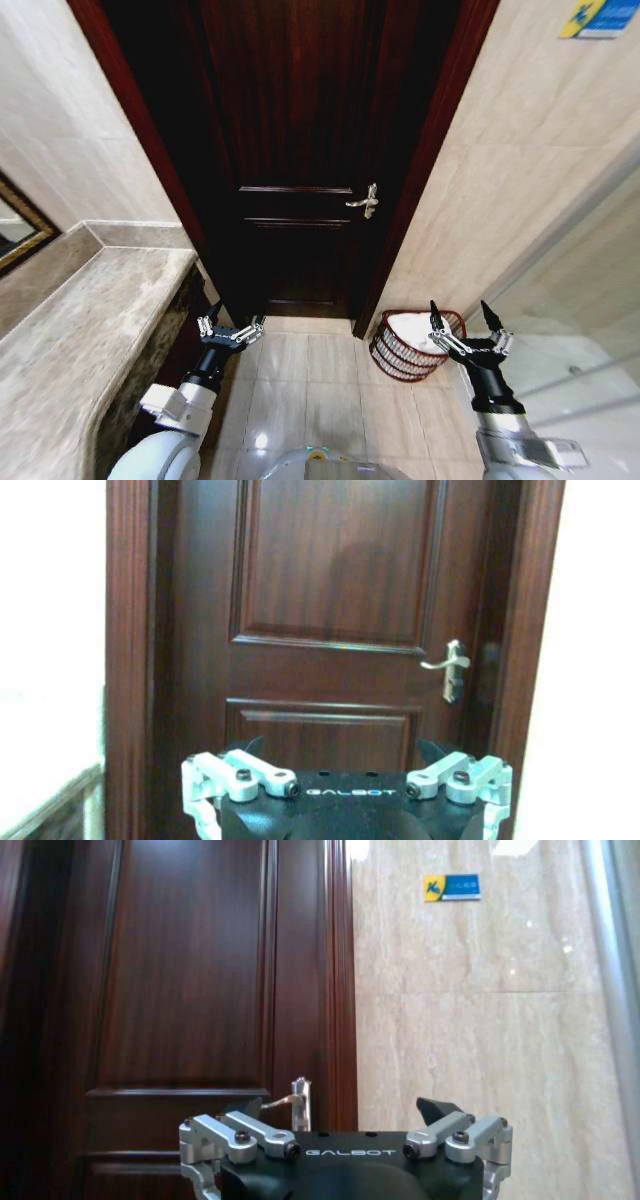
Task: Discard the used towel into the hamper.
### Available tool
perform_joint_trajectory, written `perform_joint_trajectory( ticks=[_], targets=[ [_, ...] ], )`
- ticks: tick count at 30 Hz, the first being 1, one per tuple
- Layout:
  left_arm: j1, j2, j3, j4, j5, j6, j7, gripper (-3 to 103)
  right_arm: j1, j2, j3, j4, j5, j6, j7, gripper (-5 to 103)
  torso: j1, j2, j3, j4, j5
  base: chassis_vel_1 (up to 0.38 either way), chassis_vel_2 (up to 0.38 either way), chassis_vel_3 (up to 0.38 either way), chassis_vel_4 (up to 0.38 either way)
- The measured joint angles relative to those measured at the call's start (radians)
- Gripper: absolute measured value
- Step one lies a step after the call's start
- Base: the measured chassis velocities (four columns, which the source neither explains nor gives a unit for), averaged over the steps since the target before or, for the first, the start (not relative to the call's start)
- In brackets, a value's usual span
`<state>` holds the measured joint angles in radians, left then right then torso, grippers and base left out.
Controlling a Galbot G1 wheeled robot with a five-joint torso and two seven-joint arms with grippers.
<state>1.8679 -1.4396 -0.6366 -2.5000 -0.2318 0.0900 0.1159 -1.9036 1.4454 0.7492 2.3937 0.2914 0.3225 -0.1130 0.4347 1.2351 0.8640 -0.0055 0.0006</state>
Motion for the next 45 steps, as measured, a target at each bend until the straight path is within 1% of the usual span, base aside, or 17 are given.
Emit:
perform_joint_trajectory(
  ticks=[2, 4, 5, 9, 12, 13, 17, 18, 19, 21, 23, 24, 25, 26, 29, 31, 45],
  targets=[
    [0.0, 0.0, 0.0, 0.0, 0.0, 0.0, 0.0, 99, 0.0, 0.0, 0.0, 0.0, 0.0, 0.0, 0.0, 100, 0.0, 0.0, 0.0, -0.0001, -0.001, 0.295, -0.297, -0.285, 0.312],
    [0.0, 0.0, 0.0, 0.0, 0.0, 0.0, 0.0, 99, 0.0, 0.0, 0.0, 0.0, 0.0, 0.0, 0.0, 100, 0.0, 0.0, 0.0, 0.0, -0.0009, 0.329, -0.294, -0.292, 0.298],
    [0.0, 0.0, 0.0, 0.0, 0.0, 0.0, 0.0, 99, 0.0, 0.0, 0.0, 0.0, 0.0, 0.0, 0.0, 100, 0.0, 0.0, 0.0, 0.0, 0.0, 0.333, -0.331, -0.349, 0.298],
    [0.0, 0.0, 0.0, 0.0, 0.0, 0.0, 0.0, 99, 0.0, 0.0, 0.0, 0.0, 0.0, 0.0, 0.0, 100, 0.0, 0.0, 0.0, -0.0001, -0.0009, 0.34, -0.363, -0.341, 0.36],
    [0.0, 0.0, 0.0, 0.0, 0.0, 0.0, 0.0, 99, 0.0, 0.0, 0.0, 0.0, 0.0, 0.0, 0.0, 100, 0.0, 0.0, 0.0, 0.0, 0.0003, 0.387, -0.376, -0.382, 0.358],
    [0.0, 0.0, 0.0, 0.0, 0.0, 0.0, 0.0, 99, 0.0, 0.0, 0.0, 0.0, 0.0, 0.0, 0.0, 100, 0.0, 0.0, 0.0, 0.0, -0.0012, 0.366, -0.352, -0.354, 0.367],
    [0.0, 0.0, 0.0, 0.0, 0.0, 0.0, 0.0, 99, 0.0, 0.0, 0.0, 0.0, 0.0, 0.0, 0.0, 100, 0.0, 0.0, 0.0, 0.0001, 0.0002, 0.349, -0.342, -0.35, 0.36],
    [0.0, 0.0, 0.0, 0.0, 0.0, 0.0, 0.0, 99, 0.0, 0.0, 0.0, 0.0, 0.0, 0.0, 0.0, 100, -0.001, 0.0, 0.0, 0.0001, -0.0011, 0.292, -0.311, -0.341, 0.275],
    [0.0, 0.0, 0.0, 0.0, 0.0, 0.0, 0.0, 99, 0.0, 0.0, 0.0, 0.0, 0.0, 0.0, 0.0, 100, -0.001, 0.001, 0.0, 0.0, -0.0013, 0.292, -0.198, -0.254, 0.275],
    [0.0, 0.0, 0.0, 0.0, 0.0, 0.0, 0.0, 99, -0.001, 0.0, 0.0, 0.0, 0.0, 0.0, 0.0, 100, -0.001, 0.001, -0.001, -0.0003, 0.0, 0.187, -0.165, -0.219, 0.218],
    [0.0, 0.0, 0.0, 0.0, 0.0, 0.0, 0.0, 99, 0.0, 0.0, 0.0, 0.0, 0.0, 0.0, 0.0, 100, -0.001, 0.001, -0.001, -0.0001, -0.0002, 0.027, -0.131, -0.071, 0.108],
    [0.0, 0.0, 0.0, 0.0, 0.0, 0.0, 0.0, 99, 0.0, 0.0, 0.0, 0.0, 0.0, 0.0, 0.0, 100, -0.001, 0.001, 0.0, 0.0003, -0.0012, 0.021, 0.002, -0.071, 0.108],
    [0.0, 0.0, 0.0, 0.0, 0.0, 0.0, 0.0, 99, 0.0, 0.0, 0.0, 0.0, 0.0, 0.0, 0.0, 100, -0.001, 0.001, 0.0, 0.0, -0.0012, 0.0, 0.0, 0.0, 0.0],
    [0.0, 0.0, 0.0, 0.0, 0.0, 0.0, 0.0, 99, 0.0, 0.0, 0.0, 0.0, 0.0, 0.0, 0.0, 100, 0.0, 0.0, 0.0, 0.0001, 0.0, 0.0, 0.0, 0.0, 0.0],
    [0.0, 0.0, 0.0, 0.0, 0.0, 0.0, 0.0, 99, 0.0, 0.0, 0.0, 0.0, 0.0, 0.0, 0.0, 100, 0.001, 0.0, 0.0, -0.0001, -0.0008, -0.043, 0.058, 0.061, -0.054],
    [0.0, 0.0, 0.0, 0.0, 0.0, 0.0, 0.0, 99, 0.0, 0.0, 0.0, 0.0, 0.0, 0.0, 0.0, 100, 0.001, 0.0, 0.0, 0.0, -0.0002, -0.097, 0.07, 0.092, -0.082],
    [0.0, 0.0, 0.0, 0.0, 0.0, 0.0, 0.0, 99, 0.0, 0.0, 0.0, 0.0, 0.0, 0.0, 0.0, 100, 0.0, 0.0, 0.0, 0.0, -0.0006, -0.005, 0.008, 0.011, -0.002]
  ],
)
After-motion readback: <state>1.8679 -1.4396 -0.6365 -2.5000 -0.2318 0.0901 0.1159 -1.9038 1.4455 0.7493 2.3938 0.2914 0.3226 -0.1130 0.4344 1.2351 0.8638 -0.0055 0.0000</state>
